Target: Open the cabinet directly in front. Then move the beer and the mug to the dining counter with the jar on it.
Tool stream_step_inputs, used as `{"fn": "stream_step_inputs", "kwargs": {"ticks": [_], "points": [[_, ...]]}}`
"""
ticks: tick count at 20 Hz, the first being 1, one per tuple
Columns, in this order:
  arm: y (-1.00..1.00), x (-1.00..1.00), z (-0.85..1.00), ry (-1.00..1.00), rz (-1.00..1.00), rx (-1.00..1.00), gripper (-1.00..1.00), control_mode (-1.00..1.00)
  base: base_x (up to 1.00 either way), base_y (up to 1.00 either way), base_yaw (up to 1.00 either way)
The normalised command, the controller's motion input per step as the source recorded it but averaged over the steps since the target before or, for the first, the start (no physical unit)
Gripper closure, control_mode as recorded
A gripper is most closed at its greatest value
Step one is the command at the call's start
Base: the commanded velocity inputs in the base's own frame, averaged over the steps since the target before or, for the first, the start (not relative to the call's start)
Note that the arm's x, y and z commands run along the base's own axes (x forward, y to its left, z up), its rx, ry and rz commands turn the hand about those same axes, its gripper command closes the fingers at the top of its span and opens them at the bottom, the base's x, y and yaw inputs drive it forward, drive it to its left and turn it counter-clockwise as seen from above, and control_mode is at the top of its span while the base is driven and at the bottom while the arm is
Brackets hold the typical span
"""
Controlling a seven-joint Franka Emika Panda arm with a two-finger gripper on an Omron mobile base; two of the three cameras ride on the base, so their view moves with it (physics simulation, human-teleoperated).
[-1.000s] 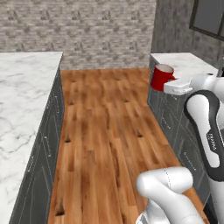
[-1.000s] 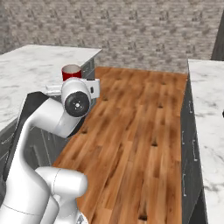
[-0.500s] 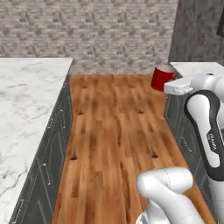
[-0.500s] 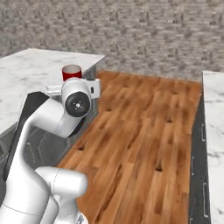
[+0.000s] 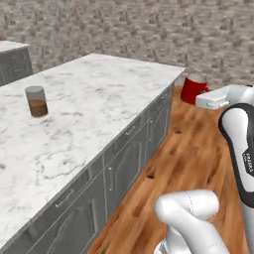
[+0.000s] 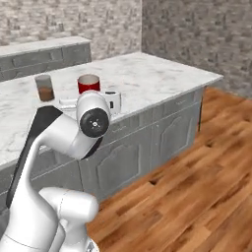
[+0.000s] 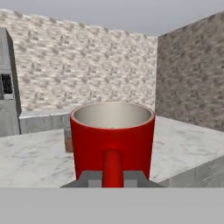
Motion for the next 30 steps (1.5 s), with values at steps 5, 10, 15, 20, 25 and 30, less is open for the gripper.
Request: {"fn": "stream_step_inputs", "kwargs": {"ticks": [5,10,15,20,25,30], "points": [[0.00,0.00,0.00,0.00,0.00,0.00,1.00,1.00,-0.26,-0.19,0.96],[0.00,0.00,0.00,0.00,0.00,0.00,1.00,1.00,0.08,-0.97,0.53],[0.00,0.00,0.00,0.00,0.00,0.00,1.00,1.00,0.40,-1.00,0.41],[0.00,0.00,0.00,0.00,0.00,0.00,1.00,1.00,0.59,-0.98,0.53],[0.00,0.00,0.00,0.00,0.00,0.00,1.00,1.00,0.41,-0.74,0.34],[0.00,0.00,0.00,0.00,0.00,0.00,1.00,1.00,0.74,-0.37,0.09]]}}
